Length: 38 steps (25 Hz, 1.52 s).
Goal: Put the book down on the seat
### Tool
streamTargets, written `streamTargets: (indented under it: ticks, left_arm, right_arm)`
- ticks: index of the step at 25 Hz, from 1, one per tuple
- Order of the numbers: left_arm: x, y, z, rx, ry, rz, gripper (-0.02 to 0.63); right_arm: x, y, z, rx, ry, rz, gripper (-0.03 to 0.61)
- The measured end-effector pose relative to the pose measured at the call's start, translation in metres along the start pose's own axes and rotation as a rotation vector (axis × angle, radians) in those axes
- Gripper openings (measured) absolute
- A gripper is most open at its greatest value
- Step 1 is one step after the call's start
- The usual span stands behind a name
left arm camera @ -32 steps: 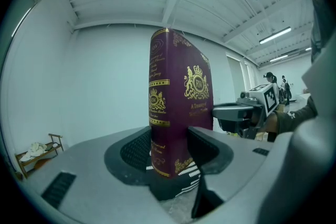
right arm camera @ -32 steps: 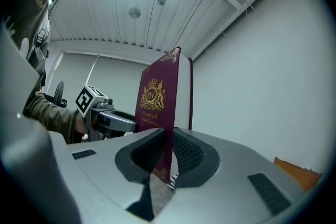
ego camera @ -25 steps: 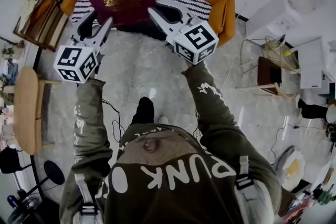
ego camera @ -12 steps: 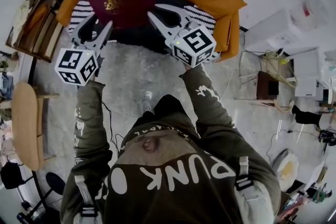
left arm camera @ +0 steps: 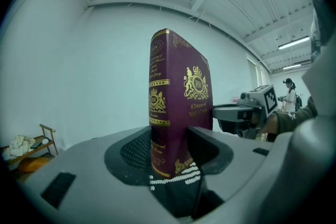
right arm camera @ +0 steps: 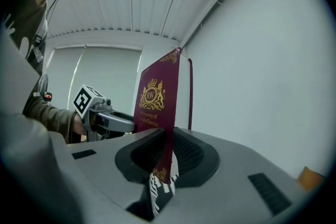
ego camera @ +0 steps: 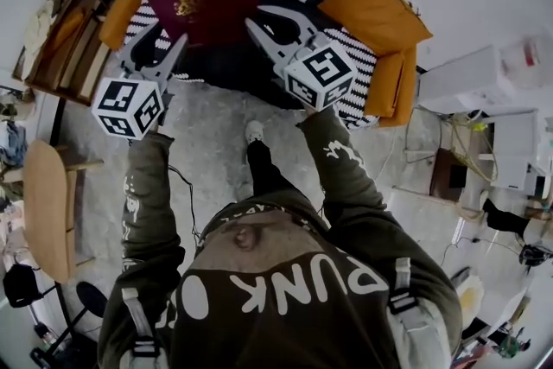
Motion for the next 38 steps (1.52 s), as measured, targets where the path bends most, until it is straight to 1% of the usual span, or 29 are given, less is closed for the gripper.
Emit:
streamTargets:
  ticks: [5, 11, 18, 22, 26, 30, 33, 38]
  left_arm:
    - [-0.005, -0.071, 0.052, -0.024, 0.016, 0.031, 0.206]
    - [-0.011, -0.145, 0.102, -0.043, 0.033, 0.060, 0.206]
    - [0.004, -0.199, 0.141, -0.054, 0.063, 0.108, 0.206]
    - [0.026, -0.232, 0.170, -0.050, 0.096, 0.141, 0.206]
    - [0.061, -0.267, 0.215, -0.039, 0.139, 0.173, 0.206]
    - [0.111, -0.308, 0.267, -0.017, 0.190, 0.223, 0.206]
    - [0.162, -0.339, 0.304, 0.000, 0.244, 0.271, 0.206]
    - [0.267, -0.387, 0.351, 0.011, 0.350, 0.350, 0.206]
  right_arm:
    - [0.012, -0.059, -0.073, -0.025, -0.034, 0.000, 0.060]
    - [0.023, -0.116, -0.149, -0.055, -0.068, 0.014, 0.060]
    - [0.050, -0.162, -0.198, -0.079, -0.105, 0.048, 0.060]
    - [0.075, -0.196, -0.224, -0.090, -0.136, 0.085, 0.060]
    - [0.111, -0.245, -0.248, -0.097, -0.171, 0.134, 0.060]
    - [0.163, -0.301, -0.271, -0.099, -0.220, 0.211, 0.060]
    - [0.212, -0.344, -0.286, -0.103, -0.263, 0.274, 0.060]
    - [0.312, -0.408, -0.306, -0.112, -0.339, 0.377, 0.060]
Point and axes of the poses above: the fingertips, and each gripper's own axes: y backward along the fingers, z to its left, x out of its underside, the point moved 10 cm from there along y, backward along the fingers, and after that the axes turned 4 degrees about z, right-handed, at the moved point
